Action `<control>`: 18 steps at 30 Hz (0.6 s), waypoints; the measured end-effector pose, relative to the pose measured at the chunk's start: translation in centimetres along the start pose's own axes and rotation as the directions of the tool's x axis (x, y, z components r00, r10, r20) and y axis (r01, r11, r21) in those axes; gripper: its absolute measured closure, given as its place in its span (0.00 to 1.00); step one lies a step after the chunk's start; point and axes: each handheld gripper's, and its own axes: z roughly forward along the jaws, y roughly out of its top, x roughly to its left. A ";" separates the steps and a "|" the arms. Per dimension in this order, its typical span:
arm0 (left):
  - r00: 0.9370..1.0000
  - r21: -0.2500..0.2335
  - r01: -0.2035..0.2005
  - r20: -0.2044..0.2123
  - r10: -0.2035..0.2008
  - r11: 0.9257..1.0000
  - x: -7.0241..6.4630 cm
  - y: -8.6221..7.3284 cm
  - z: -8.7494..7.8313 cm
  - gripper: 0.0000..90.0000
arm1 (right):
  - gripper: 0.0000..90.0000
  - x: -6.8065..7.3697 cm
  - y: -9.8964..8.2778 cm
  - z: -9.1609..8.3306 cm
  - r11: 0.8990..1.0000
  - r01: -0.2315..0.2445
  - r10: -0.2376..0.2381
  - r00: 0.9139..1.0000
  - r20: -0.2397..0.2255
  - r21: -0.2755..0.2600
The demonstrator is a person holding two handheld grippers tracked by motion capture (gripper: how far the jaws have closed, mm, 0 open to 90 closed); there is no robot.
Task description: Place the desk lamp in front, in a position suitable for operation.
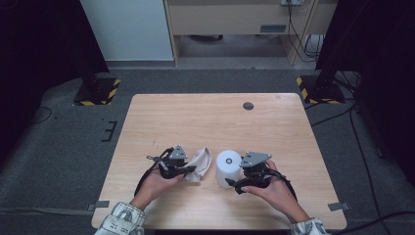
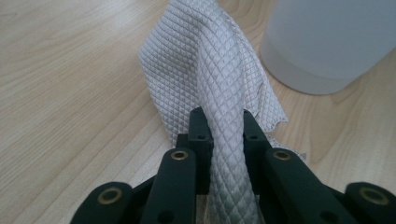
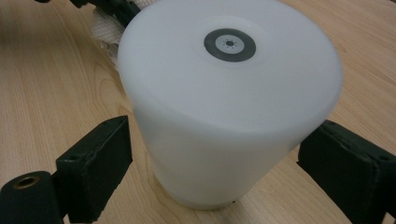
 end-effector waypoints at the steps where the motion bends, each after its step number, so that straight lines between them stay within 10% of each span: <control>1: 1.000 0.000 0.000 0.000 0.000 1.000 0.0 0.0 0.0 0.88 | 0.12 0.0 0.0 0.0 1.000 0.000 0.000 1.000 0.000 0.000; 18: 0.983 -0.155 -0.129 0.110 0.147 0.979 -4.3 8.0 -5.7 0.88 | 0.16 0.0 0.0 0.6 1.000 0.009 -0.009 1.000 -0.023 -0.019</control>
